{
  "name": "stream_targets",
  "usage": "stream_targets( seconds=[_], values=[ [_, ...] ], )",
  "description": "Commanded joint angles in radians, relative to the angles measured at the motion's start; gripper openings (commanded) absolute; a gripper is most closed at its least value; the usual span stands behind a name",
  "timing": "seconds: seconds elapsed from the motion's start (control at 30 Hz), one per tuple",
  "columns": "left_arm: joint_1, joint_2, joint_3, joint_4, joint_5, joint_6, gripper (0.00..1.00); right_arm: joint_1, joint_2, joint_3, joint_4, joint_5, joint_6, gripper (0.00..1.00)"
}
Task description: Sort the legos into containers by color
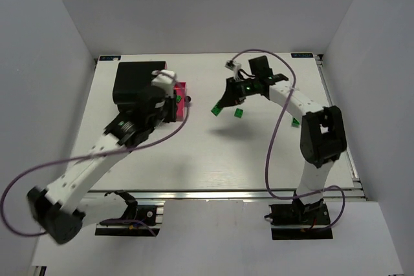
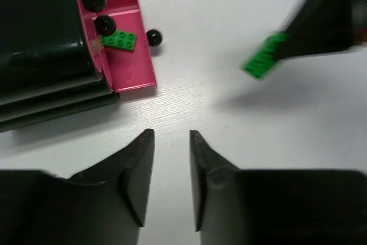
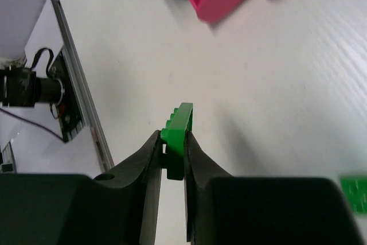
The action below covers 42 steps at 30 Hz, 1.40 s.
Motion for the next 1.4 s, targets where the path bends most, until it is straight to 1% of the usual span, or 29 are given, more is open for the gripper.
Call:
stream_targets(
  seconds=[0.0, 0.03, 0.07, 0.13, 0.17, 0.27, 0.37, 0.43, 0.47, 0.6, 0.73, 0.77, 0.8, 0.83, 0.87, 0.9, 0.93, 0.97, 1.0, 1.03, 1.07, 1.2, 1.27, 1.3, 1.33, 1.37],
  values=[
    [0.006, -0.207, -0.135, 0.037, 0.156, -0.084, 0.44, 0.075, 0.084, 0.169, 0.088, 0.052, 0.051, 0.00],
    [0.006, -0.296, -0.178, 0.014, 0.152, -0.089, 0.50, 0.102, 0.104, 0.195, 0.114, 0.061, 0.100, 0.00],
    [0.006, -0.333, -0.194, -0.001, 0.137, -0.098, 0.56, 0.128, 0.149, 0.221, 0.138, 0.081, 0.129, 0.00],
    [0.006, -0.414, -0.224, -0.058, 0.118, -0.106, 0.57, 0.147, 0.192, 0.287, 0.212, 0.105, 0.198, 0.00],
    [0.006, -0.435, -0.232, -0.070, 0.117, -0.112, 0.58, 0.171, 0.235, 0.307, 0.237, 0.139, 0.270, 0.00],
    [0.006, -0.505, -0.255, -0.115, 0.115, -0.139, 0.58, 0.211, 0.317, 0.391, 0.298, 0.229, 0.374, 0.00],
    [0.006, -0.574, -0.270, -0.133, 0.117, -0.165, 0.59, 0.237, 0.374, 0.453, 0.333, 0.291, 0.434, 0.00],
    [0.006, -0.603, -0.275, -0.150, 0.118, -0.178, 0.59, 0.256, 0.385, 0.454, 0.359, 0.337, 0.463, 0.00],
    [0.006, -0.631, -0.278, -0.158, 0.117, -0.185, 0.59, 0.264, 0.397, 0.459, 0.400, 0.364, 0.470, 0.00],
    [0.006, -0.669, -0.290, -0.190, 0.114, -0.199, 0.59, 0.276, 0.459, 0.531, 0.398, 0.400, 0.506, 0.00],
    [-0.003, -0.700, -0.301, -0.192, 0.123, -0.219, 0.60, 0.290, 0.516, 0.608, 0.379, 0.412, 0.505, 0.00],
    [-0.003, -0.702, -0.301, -0.190, 0.130, -0.221, 0.60, 0.290, 0.523, 0.615, 0.376, 0.418, 0.499, 0.04],
    [-0.003, -0.702, -0.301, -0.189, 0.138, -0.221, 0.60, 0.297, 0.526, 0.623, 0.372, 0.423, 0.496, 0.11],
    [-0.003, -0.699, -0.301, -0.190, 0.143, -0.221, 0.60, 0.297, 0.528, 0.622, 0.372, 0.423, 0.485, 0.15],
    [-0.003, -0.697, -0.300, -0.192, 0.153, -0.221, 0.60, 0.299, 0.529, 0.622, 0.372, 0.421, 0.484, 0.24],
    [-0.003, -0.697, -0.301, -0.192, 0.158, -0.221, 0.60, 0.297, 0.528, 0.611, 0.372, 0.417, 0.479, 0.27],
    [-0.003, -0.696, -0.303, -0.187, 0.163, -0.221, 0.60, 0.296, 0.528, 0.606, 0.343, 0.415, 0.477, 0.33],
    [-0.003, -0.694, -0.303, -0.187, 0.167, -0.221, 0.60, 0.293, 0.528, 0.603, 0.340, 0.412, 0.474, 0.43],
    [-0.003, -0.696, -0.304, -0.180, 0.172, -0.222, 0.60, 0.290, 0.529, 0.602, 0.335, 0.408, 0.470, 0.45],
    [-0.003, -0.694, -0.307, -0.176, 0.175, -0.224, 0.60, 0.291, 0.531, 0.602, 0.330, 0.400, 0.459, 0.53],
    [-0.003, -0.693, -0.307, -0.172, 0.186, -0.224, 0.60, 0.291, 0.529, 0.605, 0.324, 0.395, 0.451, 0.56],
    [-0.003, -0.670, -0.309, -0.152, 0.213, -0.227, 0.61, 0.293, 0.500, 0.605, 0.298, 0.385, 0.434, 0.56],
    [-0.003, -0.651, -0.313, -0.135, 0.230, -0.228, 0.59, 0.287, 0.470, 0.596, 0.277, 0.382, 0.422, 0.52],
    [-0.003, -0.639, -0.315, -0.106, 0.250, -0.228, 0.56, 0.284, 0.450, 0.585, 0.269, 0.383, 0.399, 0.49],
    [-0.003, -0.625, -0.317, -0.089, 0.262, -0.228, 0.51, 0.276, 0.397, 0.570, 0.263, 0.391, 0.384, 0.39],
    [-0.003, -0.605, -0.318, -0.069, 0.279, -0.225, 0.44, 0.273, 0.367, 0.516, 0.261, 0.400, 0.364, 0.33]
  ],
)
